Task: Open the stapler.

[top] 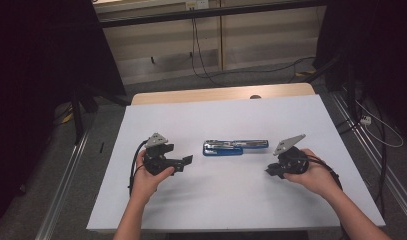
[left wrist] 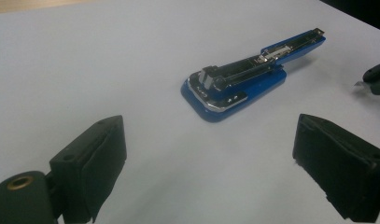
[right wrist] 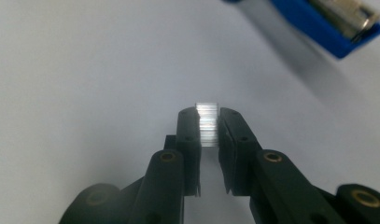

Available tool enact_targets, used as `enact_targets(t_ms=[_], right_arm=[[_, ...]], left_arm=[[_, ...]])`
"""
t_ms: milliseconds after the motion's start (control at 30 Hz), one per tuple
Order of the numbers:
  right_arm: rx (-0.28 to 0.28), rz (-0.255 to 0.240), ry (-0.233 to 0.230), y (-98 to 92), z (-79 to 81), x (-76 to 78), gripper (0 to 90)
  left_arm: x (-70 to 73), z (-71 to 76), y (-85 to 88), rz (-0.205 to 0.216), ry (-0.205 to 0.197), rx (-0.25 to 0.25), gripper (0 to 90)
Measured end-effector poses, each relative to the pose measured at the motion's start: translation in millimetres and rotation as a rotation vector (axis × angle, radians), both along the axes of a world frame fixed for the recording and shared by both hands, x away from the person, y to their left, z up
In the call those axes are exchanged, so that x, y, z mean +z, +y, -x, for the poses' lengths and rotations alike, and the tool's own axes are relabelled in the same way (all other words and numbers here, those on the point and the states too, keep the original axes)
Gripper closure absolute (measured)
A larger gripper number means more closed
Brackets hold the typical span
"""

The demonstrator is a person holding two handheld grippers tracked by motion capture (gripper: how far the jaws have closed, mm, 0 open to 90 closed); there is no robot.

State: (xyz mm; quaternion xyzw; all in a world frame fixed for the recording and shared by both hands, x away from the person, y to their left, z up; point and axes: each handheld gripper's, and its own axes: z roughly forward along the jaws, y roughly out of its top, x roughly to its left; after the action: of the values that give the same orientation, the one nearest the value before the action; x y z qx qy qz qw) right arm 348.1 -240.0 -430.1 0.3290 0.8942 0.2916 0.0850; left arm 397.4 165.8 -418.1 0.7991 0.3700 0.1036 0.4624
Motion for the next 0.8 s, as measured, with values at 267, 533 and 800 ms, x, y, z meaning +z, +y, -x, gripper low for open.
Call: enact_targets(t_ms=[267, 533, 800], right_arm=[[0.102, 0.043, -0.015, 14.0, -20.1, 26.2, 79.1], [0.175, 0.052, 0.006, 29.9, -35.7, 43.9, 79.1], [0.210, 0.061, 0.013, 45.2, -47.2, 53.4, 79.1]], left_arm=[[0.5, -0.1, 2.5, 0.002, 0.000, -0.002, 9.5], [0.9, 0.2, 3.0, 0.008, -0.001, -0.001, 9.5], [0.7, -0.1, 4.3, 0.007, 0.001, -0.001, 8.9]])
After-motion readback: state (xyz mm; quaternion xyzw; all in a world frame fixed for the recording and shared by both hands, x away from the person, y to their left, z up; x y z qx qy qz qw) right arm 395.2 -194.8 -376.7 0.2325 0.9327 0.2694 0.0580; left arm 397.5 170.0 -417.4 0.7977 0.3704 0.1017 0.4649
